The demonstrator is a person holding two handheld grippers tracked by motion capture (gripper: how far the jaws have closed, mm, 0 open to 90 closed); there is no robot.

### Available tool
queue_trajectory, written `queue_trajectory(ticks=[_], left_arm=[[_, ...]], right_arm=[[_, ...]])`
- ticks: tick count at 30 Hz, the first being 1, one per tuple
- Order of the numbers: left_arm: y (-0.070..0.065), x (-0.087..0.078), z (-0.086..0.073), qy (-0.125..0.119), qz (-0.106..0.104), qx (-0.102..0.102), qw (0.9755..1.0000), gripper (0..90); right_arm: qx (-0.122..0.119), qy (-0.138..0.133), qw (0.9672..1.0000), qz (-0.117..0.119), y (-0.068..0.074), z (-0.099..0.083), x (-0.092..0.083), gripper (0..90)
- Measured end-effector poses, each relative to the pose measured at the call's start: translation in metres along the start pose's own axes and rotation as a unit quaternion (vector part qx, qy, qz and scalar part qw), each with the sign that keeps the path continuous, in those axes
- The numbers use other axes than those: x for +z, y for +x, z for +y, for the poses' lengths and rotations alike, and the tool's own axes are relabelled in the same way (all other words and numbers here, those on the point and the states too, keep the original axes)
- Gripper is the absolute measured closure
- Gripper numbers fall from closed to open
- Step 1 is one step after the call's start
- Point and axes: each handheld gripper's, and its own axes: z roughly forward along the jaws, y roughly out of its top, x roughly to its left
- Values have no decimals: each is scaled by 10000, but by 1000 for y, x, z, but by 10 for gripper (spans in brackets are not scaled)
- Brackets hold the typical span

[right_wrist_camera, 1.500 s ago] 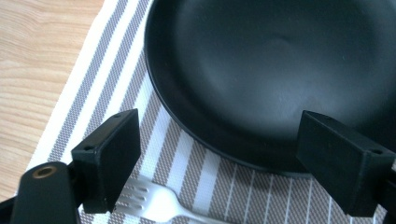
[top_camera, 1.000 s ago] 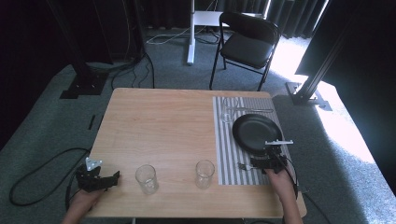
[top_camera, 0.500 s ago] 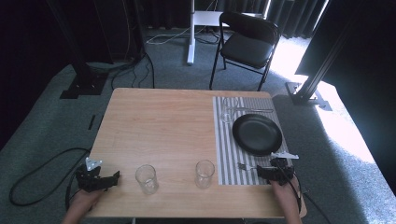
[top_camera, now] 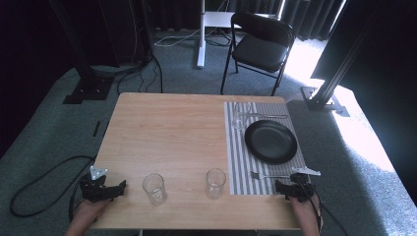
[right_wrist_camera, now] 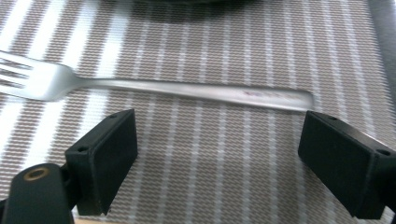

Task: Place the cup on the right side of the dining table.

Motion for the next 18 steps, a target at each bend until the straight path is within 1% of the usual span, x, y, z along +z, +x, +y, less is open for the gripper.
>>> queue_trajectory(ticks=[1,2,5,7,10,11,12,13,15,18], left_arm=[[0,0,0,0,0,0,10000,3],[0,0,0,-1,-1,0,10000,3],[0,0,0,0,0,0,10000,3],[0,0,0,-1,-1,2,10000,3],[0,0,0,0,0,2,10000,3],[0,0,0,0,0,0,10000,3],[0,0,0,0,0,0,10000,3],[0,0,0,-2,0,2,10000,3],[0,0,0,-1,-1,3,10000,3],[0,0,0,5,2,2,10000,3]], right_arm=[[0,0,10000,0,0,0,0,113],[53,-68,10000,20,-4,-6,-3,113],[50,-110,9999,35,-4,-10,-4,112],[43,-235,9997,50,-5,-14,-6,113],[43,-302,9995,48,-5,-17,-7,113],[60,-384,9992,25,-5,-19,-6,112],[60,-384,9992,25,-5,-19,-6,112],[144,-587,9982,-62,-3,-24,-6,112],[190,-670,9975,-100,-2,-26,-6,112],[193,-686,9974,-102,-2,-27,-6,111]])
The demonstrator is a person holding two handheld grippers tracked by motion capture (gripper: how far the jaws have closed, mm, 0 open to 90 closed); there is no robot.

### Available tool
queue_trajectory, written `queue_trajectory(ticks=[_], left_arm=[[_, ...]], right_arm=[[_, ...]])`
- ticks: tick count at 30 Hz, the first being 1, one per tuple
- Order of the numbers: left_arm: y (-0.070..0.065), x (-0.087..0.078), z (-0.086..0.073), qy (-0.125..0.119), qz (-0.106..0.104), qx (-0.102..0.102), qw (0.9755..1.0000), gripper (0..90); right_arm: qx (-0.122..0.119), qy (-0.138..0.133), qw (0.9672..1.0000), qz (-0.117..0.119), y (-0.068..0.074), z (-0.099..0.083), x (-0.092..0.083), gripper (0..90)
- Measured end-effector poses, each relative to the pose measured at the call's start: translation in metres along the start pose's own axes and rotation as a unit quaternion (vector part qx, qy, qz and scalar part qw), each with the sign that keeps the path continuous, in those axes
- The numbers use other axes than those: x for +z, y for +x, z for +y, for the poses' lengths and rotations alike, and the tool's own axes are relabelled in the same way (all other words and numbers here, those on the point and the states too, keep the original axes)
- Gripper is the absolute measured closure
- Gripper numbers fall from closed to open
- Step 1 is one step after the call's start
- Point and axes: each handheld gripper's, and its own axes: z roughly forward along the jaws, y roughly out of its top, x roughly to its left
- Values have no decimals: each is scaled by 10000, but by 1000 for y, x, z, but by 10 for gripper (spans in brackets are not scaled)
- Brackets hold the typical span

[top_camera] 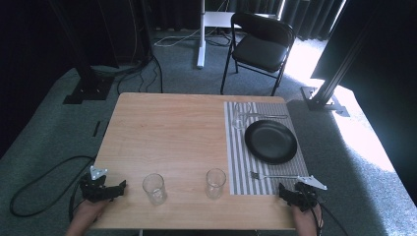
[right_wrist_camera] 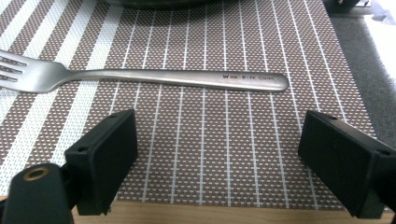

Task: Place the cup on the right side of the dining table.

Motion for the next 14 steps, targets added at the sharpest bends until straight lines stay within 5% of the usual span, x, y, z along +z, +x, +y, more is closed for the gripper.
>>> queue_trajectory(ticks=[14], left_arm=[[0,0,0,0,0,-2,10000,3]], right_arm=[[59,-1,10000,-39,-1,0,0,112]])
